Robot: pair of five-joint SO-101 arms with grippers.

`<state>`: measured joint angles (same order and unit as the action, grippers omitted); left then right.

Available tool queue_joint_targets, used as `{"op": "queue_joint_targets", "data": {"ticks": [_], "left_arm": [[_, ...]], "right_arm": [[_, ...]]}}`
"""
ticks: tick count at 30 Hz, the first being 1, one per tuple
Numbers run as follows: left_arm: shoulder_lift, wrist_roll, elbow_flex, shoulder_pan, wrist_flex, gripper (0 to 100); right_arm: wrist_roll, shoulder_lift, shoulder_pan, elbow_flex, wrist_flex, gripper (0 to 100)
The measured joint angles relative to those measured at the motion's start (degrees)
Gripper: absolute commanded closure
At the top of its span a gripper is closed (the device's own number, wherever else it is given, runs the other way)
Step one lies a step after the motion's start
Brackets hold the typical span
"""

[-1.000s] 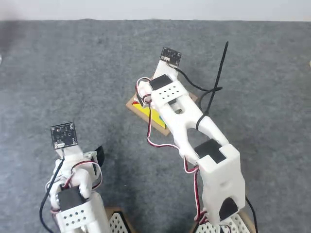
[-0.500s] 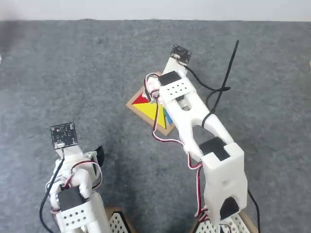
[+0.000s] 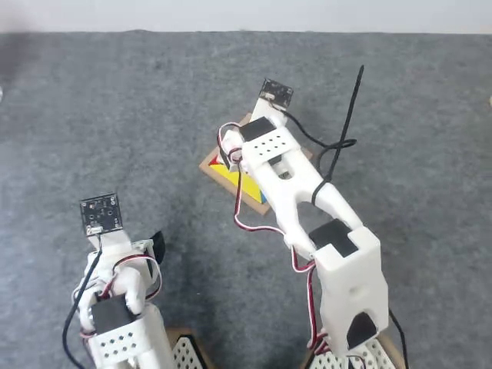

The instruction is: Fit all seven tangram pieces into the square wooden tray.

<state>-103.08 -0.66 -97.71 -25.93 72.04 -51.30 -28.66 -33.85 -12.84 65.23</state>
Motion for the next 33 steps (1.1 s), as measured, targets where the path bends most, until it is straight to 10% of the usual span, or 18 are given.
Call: {"op": "queue_joint_targets", "data": {"ticks": [33], "left_arm": [[0.0, 0.0, 0.0, 0.0, 0.0, 73]], "right_arm": [[6.68, 10.9, -1.05, -3.25, 13.71, 77.9]]}}
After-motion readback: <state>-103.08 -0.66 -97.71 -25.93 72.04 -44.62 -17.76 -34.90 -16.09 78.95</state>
